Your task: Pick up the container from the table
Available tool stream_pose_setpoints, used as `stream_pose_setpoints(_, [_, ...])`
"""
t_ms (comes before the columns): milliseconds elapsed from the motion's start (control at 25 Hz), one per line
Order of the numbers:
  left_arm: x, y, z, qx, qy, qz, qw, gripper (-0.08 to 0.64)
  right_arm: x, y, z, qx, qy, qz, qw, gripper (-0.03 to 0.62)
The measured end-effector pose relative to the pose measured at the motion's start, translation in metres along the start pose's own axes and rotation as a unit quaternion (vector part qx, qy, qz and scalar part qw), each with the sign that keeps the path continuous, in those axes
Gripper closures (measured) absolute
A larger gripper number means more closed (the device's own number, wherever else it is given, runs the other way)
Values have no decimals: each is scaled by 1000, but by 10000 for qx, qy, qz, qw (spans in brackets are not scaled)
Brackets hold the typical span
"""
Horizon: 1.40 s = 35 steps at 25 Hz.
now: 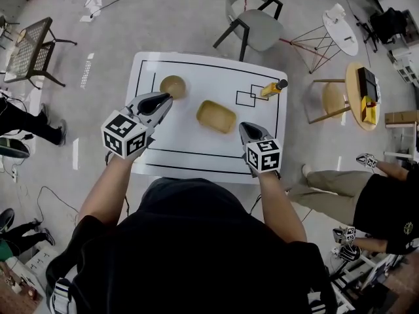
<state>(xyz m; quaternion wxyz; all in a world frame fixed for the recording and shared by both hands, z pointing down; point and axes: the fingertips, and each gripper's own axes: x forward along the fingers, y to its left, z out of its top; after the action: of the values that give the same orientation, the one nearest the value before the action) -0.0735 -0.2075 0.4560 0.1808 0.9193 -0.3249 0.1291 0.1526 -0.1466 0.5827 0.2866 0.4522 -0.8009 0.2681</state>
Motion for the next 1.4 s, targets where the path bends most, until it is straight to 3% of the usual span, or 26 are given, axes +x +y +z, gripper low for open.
stream_pose_setpoints(440, [19,19,0,-54,111,-138,9998,515,35,3,-23,-27,465,120,9988,554])
stream_pose_setpoints(1000, [31,34,-17,-208,256,-146,9993,515,77,13,-55,-405,1049,406,9928,508])
stream_pose_setpoints(1240, [33,43,-22,-279,313,-112,9991,515,94,16,-69,-618,1317,530,9880,486])
stream_pose_setpoints(1400, [37,45,-25,-326,334,-106,9989,515,102,21,-81,-1043,1561,577,9805,473])
